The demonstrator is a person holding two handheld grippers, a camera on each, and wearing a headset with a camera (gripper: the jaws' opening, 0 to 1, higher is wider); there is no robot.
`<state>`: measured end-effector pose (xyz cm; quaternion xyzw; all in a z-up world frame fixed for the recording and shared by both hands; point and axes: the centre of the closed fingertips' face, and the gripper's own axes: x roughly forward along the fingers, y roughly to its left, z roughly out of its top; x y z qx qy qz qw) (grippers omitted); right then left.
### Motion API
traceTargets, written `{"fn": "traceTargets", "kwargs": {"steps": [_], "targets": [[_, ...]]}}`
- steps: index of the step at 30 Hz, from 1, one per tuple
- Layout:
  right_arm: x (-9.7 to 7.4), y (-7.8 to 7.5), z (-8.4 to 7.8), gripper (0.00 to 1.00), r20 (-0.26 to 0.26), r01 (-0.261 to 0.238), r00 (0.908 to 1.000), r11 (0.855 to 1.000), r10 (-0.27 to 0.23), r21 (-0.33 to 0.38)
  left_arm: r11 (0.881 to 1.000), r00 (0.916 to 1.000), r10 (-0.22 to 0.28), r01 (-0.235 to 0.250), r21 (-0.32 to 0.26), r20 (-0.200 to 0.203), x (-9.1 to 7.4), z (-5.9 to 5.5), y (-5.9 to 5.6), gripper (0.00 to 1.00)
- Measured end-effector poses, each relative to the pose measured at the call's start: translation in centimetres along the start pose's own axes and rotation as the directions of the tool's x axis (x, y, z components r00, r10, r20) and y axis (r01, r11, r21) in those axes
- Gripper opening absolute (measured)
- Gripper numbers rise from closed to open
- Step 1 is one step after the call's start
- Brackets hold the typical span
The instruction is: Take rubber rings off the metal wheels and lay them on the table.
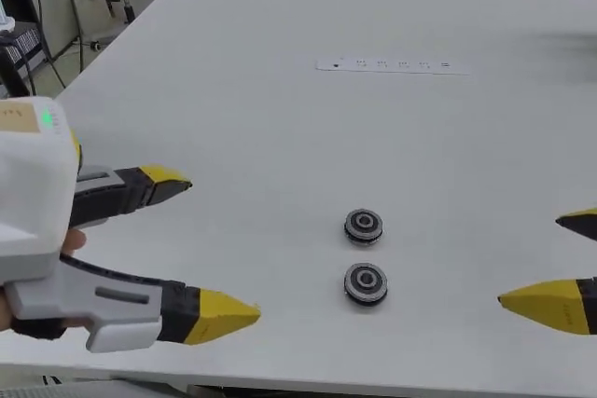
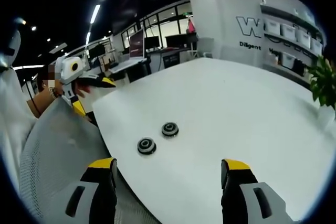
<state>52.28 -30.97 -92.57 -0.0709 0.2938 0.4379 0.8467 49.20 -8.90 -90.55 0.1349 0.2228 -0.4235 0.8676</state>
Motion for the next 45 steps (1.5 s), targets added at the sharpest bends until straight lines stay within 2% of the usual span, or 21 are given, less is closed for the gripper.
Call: {"fn": "traceTargets", "kwargs": {"steps": [4, 11, 16, 20, 26, 30, 35, 40, 43, 45], "targets": [[0.1, -0.1, 1.4, 0.81, 0.022, -0.005, 0.9997, 1.0, 0.005, -0.023, 1.0, 0.9993, -0.01, 0.01, 0.009, 0.035, -0.2, 1.3, 0.2, 0.86], [0.3, -0.3, 3.3, 0.81, 0.015, -0.018, 0.9997, 0.995, 0.02, -0.095, 0.999, 0.996, -0.018, 0.016, 0.03, 0.087, -0.5, 3.5, 0.8, 0.85], [0.3, -0.4, 5.0, 0.81, 0.012, -0.027, 0.9995, 0.989, 0.029, -0.146, 0.998, 0.9875, -0.046, 0.039, 0.052, 0.151, -0.6, 5.8, 1.0, 0.85], [0.4, -0.1, 6.8, 0.81, 0.034, -0.044, 0.9981, 0.983, 0.051, -0.18, 0.994, 0.98, -0.074, 0.058, 0.091, 0.185, -0.3, 7.7, 1.0, 0.83], [1.1, 0.9, 8.9, 0.81, 0.054, -0.074, 0.9946, 0.971, 0.088, -0.227, 0.985, 0.9732, -0.104, 0.073, 0.156, 0.205, 0.3, 9.8, 1.1, 0.82], [1.7, 1.5, 10.5, 0.8, 0.081, -0.095, 0.9896, 0.965, 0.118, -0.245, 0.973, 0.9671, -0.134, 0.088, 0.212, 0.216, 1.3, 11.2, 1.3, 0.8], [2.6, 2.8, 12.3, 0.78, 0.106, -0.133, 0.9803, 0.954, 0.166, -0.269, 0.967, 0.96, -0.158, 0.103, 0.233, 0.231, 2.8, 12.8, 1.6, 0.78], [3.9, 3.1, 12.6, 0.75, 0.115, -0.178, 0.9701, 0.949, 0.213, -0.259, 0.968, 0.9489, -0.169, 0.108, 0.227, 0.267, 4.6, 13.8, 2.0, 0.76], [4.7, 3.2, 12.1, 0.73, 0.12, -0.201, 0.9649, 0.95, 0.234, -0.239, 0.971, 0.9469, -0.173, 0.116, 0.211, 0.271, 5.9, 13.2, 2.0, 0.74], [5.2, 3.4, 11.4, 0.72, 0.113, -0.219, 0.9618, 0.949, 0.249, -0.227, 0.972, 0.95, -0.171, 0.119, 0.202, 0.261, 6.8, 12.5, 2.3, 0.72]]}}
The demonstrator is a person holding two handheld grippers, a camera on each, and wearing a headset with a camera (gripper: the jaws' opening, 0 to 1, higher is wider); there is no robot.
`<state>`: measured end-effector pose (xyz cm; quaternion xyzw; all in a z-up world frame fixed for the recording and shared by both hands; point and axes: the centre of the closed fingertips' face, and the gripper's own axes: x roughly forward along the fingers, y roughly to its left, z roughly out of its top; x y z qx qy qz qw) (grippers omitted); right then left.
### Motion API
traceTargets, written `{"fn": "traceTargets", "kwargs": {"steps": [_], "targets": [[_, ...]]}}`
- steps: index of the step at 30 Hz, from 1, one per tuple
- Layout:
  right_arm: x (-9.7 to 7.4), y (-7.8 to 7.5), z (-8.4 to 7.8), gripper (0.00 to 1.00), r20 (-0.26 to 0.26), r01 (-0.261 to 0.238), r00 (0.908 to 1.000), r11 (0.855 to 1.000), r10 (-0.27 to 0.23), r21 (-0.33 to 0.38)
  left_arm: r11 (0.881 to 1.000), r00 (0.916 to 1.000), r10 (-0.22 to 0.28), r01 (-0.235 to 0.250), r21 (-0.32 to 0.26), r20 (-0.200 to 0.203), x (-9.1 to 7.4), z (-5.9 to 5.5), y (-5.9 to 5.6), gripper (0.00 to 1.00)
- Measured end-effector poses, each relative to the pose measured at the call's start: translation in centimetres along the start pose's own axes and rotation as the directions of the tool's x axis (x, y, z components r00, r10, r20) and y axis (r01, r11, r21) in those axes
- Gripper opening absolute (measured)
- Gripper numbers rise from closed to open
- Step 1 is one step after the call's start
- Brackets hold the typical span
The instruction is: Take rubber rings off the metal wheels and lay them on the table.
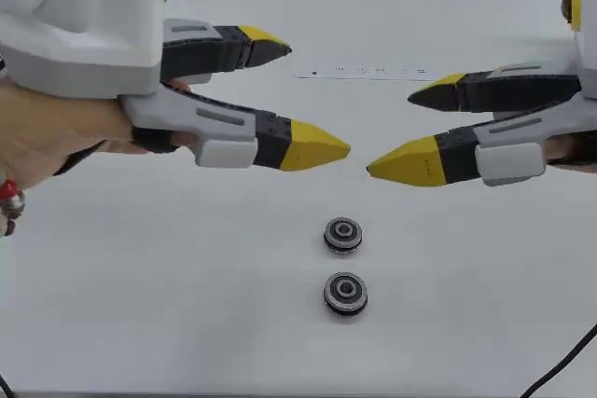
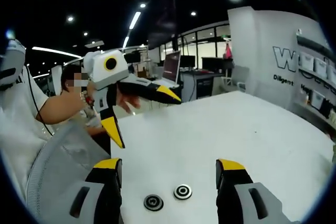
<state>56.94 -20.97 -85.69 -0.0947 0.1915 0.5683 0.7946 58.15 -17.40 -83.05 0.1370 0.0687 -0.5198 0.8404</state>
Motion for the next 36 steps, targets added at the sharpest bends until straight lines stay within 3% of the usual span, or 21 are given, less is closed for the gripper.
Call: {"fn": "traceTargets", "kwargs": {"steps": [7, 10, 14, 16, 19, 25, 31, 36], "targets": [[1.3, -0.3, -1.7, 0.68, 0.057, -0.046, 0.9975, 0.996, 0.042, 0.076, 0.999, 0.9996, 0.003, -0.002, -0.037, 0.029, 1.3, -2.1, -0.7, 0.65], [1.6, -0.2, -2.4, 0.64, 0.058, -0.063, 0.9966, 0.994, 0.058, 0.087, 0.999, 0.999, 0.031, -0.03, -0.018, 0.031, 1.5, -3.1, -0.8, 0.57], [1.9, -0.4, -3.6, 0.58, 0.047, -0.068, 0.9969, 0.993, 0.063, 0.097, 0.998, 0.9988, 0.044, -0.043, -0.048, 0.022, 1.7, -4.5, -1.1, 0.52], [2.1, -0.4, -4.4, 0.55, 0.027, -0.071, 0.9973, 0.992, 0.068, 0.102, 0.998, 0.9994, 0.033, -0.033, -0.044, -0.006, 1.7, -5.2, -1.5, 0.51], [2.4, -0.3, -5.4, 0.52, 0.009, -0.07, 0.9975, 0.992, 0.069, 0.105, 0.999, 0.9996, 0.024, -0.025, -0.045, -0.015, 1.7, -5.8, -2.0, 0.5], [3.0, 0.2, -7.7, 0.46, -0.077, -0.063, 0.9944, 0.992, 0.072, 0.106, 0.997, 0.9996, 0.0, -0.002, -0.078, -0.028, 2.0, -6.8, -2.8, 0.47], [3.6, 1.1, -10.1, 0.45, -0.176, -0.08, 0.9796, 0.992, 0.097, 0.097, 0.996, 0.9966, -0.044, 0.038, -0.082, -0.069, 2.6, -7.9, -3.9, 0.46], [4.1, 1.9, -11.6, 0.44, -0.238, -0.102, 0.9637, 0.991, 0.121, 0.089, 0.994, 0.988, -0.093, 0.085, -0.07, -0.123, 3.1, -9.3, -5.2, 0.45]]}}
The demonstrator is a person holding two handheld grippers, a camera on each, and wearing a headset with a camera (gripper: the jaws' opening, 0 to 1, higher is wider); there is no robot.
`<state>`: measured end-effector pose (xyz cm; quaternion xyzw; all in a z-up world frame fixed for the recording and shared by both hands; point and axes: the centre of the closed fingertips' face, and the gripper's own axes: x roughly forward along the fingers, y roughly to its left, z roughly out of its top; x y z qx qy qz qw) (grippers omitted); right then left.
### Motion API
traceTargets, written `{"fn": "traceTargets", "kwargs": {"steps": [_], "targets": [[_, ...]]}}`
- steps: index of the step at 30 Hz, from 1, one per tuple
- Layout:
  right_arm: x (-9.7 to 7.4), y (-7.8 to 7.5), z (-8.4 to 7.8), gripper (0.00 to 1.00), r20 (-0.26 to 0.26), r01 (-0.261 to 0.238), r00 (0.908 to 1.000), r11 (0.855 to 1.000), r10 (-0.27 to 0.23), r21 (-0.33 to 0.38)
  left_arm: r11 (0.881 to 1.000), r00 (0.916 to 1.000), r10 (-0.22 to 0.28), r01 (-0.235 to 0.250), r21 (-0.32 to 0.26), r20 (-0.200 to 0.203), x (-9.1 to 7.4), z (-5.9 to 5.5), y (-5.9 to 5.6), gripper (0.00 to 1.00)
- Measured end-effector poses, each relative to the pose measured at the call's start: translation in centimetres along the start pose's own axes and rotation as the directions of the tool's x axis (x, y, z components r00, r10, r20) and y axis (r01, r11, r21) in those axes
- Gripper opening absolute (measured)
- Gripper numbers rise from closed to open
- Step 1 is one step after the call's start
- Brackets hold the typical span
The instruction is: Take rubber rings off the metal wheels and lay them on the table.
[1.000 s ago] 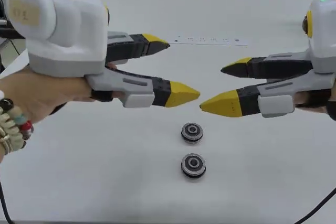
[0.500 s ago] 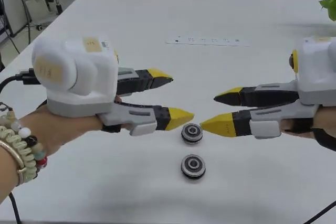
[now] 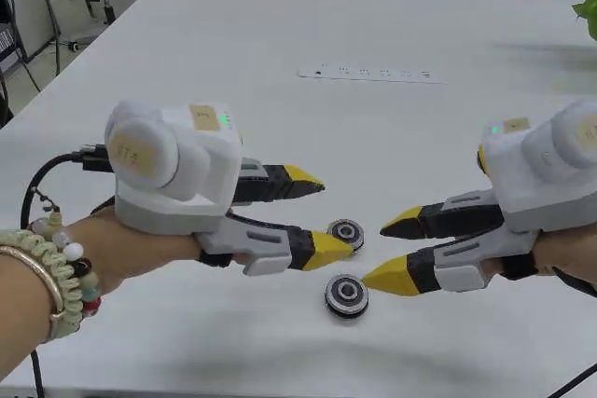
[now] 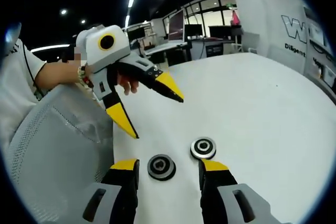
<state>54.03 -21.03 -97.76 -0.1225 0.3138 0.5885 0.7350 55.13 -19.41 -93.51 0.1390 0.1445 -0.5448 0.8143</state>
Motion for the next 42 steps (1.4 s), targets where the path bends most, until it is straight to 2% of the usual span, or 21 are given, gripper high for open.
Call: {"fn": "traceTargets", "kwargs": {"steps": [4, 7, 10, 17, 27, 32, 36, 39, 40, 42], "targets": [[0.3, 0.2, -1.2, 0.44, -0.053, -0.01, 0.9985, 1.0, 0.009, -0.02, 1.0, 0.9992, -0.026, 0.027, 0.01, -0.032, 0.5, -0.7, -0.7, 0.44], [0.7, 0.4, -1.7, 0.43, -0.075, -0.019, 0.997, 1.0, 0.017, -0.024, 0.999, 0.9981, -0.045, 0.045, -0.006, -0.042, 0.9, -1.2, -1.2, 0.41], [1.0, 0.6, -2.5, 0.42, -0.107, -0.027, 0.994, 0.999, 0.023, -0.035, 0.998, 0.9951, -0.062, 0.063, 0.01, -0.077, 1.2, -2.1, -1.8, 0.4], [1.7, 0.6, -3.2, 0.42, -0.137, -0.034, 0.9903, 0.997, 0.024, -0.072, 0.994, 0.9881, -0.102, 0.106, 0.031, -0.115, 2.0, -3.1, -3.0, 0.34], [2.2, 0.9, -3.4, 0.35, -0.144, -0.036, 0.9893, 0.994, 0.021, -0.104, 0.994, 0.9793, -0.107, 0.112, 0.018, -0.172, 2.8, -5.2, -3.4, 0.25], [2.3, 1.0, -3.6, 0.34, -0.152, -0.038, 0.9881, 0.993, 0.021, -0.112, 0.996, 0.9838, -0.086, 0.086, -0.002, -0.158, 3.2, -5.0, -2.9, 0.22], [2.4, 0.9, -3.6, 0.33, -0.149, -0.035, 0.9886, 0.993, 0.018, -0.114, 0.996, 0.9829, -0.083, 0.085, 0.0, -0.164, 3.2, -5.3, -2.9, 0.19], [2.4, 0.9, -3.7, 0.32, -0.151, -0.035, 0.9884, 0.992, 0.017, -0.118, 0.995, 0.978, -0.096, 0.099, 0.008, -0.185, 3.3, -6.0, -3.3, 0.18], [2.4, 0.9, -3.7, 0.31, -0.151, -0.034, 0.9884, 0.992, 0.016, -0.119, 0.995, 0.9809, -0.097, 0.098, 0.0, -0.169, 3.3, -5.7, -3.3, 0.17], [2.4, 0.8, -3.7, 0.3, -0.153, -0.033, 0.9881, 0.992, 0.015, -0.12, 0.995, 0.9799, -0.097, 0.098, -0.004, -0.175, 3.3, -5.8, -3.2, 0.16]]}}
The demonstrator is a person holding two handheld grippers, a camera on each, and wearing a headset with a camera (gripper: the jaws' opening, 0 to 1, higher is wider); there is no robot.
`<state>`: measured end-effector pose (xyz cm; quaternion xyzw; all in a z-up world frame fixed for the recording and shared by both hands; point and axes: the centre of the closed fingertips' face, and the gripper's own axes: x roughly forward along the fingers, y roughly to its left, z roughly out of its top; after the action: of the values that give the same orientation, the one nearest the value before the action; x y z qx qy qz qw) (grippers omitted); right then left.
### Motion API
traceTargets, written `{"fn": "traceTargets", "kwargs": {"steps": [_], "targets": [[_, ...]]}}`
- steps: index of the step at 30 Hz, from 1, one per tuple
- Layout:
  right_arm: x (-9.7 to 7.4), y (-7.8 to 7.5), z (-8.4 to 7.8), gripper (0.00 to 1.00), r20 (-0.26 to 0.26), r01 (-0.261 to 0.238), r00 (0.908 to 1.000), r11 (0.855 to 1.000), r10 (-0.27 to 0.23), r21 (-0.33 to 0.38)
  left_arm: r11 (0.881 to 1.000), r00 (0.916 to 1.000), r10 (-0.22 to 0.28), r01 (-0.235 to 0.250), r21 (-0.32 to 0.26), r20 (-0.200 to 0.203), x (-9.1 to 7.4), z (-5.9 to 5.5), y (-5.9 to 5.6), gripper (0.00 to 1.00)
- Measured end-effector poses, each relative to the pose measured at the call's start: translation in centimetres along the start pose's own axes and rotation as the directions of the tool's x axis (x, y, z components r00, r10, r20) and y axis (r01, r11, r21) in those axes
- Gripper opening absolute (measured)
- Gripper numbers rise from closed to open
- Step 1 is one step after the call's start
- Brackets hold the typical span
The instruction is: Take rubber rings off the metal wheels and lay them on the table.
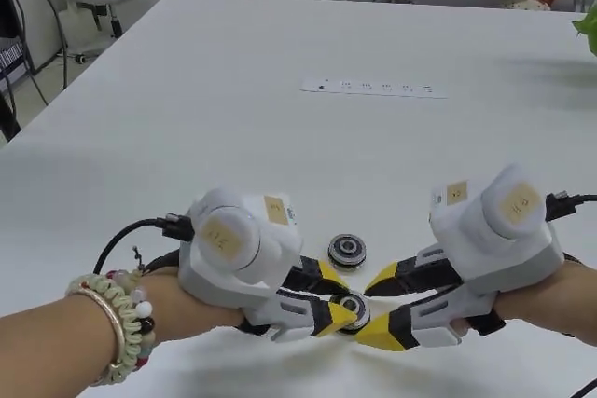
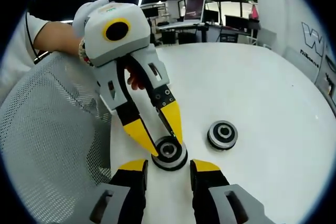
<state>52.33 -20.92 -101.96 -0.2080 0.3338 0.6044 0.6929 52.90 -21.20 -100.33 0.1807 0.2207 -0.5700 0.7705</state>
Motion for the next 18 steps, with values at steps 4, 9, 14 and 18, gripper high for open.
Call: {"fn": "traceTargets", "kwargs": {"steps": [4, 9, 14, 18], "targets": [[-0.01, -0.06, 0.01, 0.28, 0.002, 0.002, 1.0, 1.0, -0.002, -0.005, 1.0, 1.0, -0.003, 0.003, -0.006, 0.0, -0.01, -0.07, 0.0, 0.14], [0.05, -0.09, 0.08, 0.26, 0.004, 0.004, 1.0, 1.0, -0.004, -0.007, 1.0, 1.0, -0.005, 0.005, -0.007, 0.006, 0.0, -0.11, 0.0, 0.14], [0.17, -0.11, -0.25, 0.23, -0.009, 0.004, 0.9999, 1.0, -0.004, -0.018, 1.0, 0.9999, -0.005, 0.005, -0.015, 0.009, 0.0, -0.12, -0.01, 0.14], [0.19, 0.02, -0.23, 0.22, -0.01, -0.004, 0.9999, 1.0, 0.004, -0.023, 1.0, 0.9999, -0.005, 0.005, -0.019, 0.013, -0.02, -0.14, 0.0, 0.14]]}}
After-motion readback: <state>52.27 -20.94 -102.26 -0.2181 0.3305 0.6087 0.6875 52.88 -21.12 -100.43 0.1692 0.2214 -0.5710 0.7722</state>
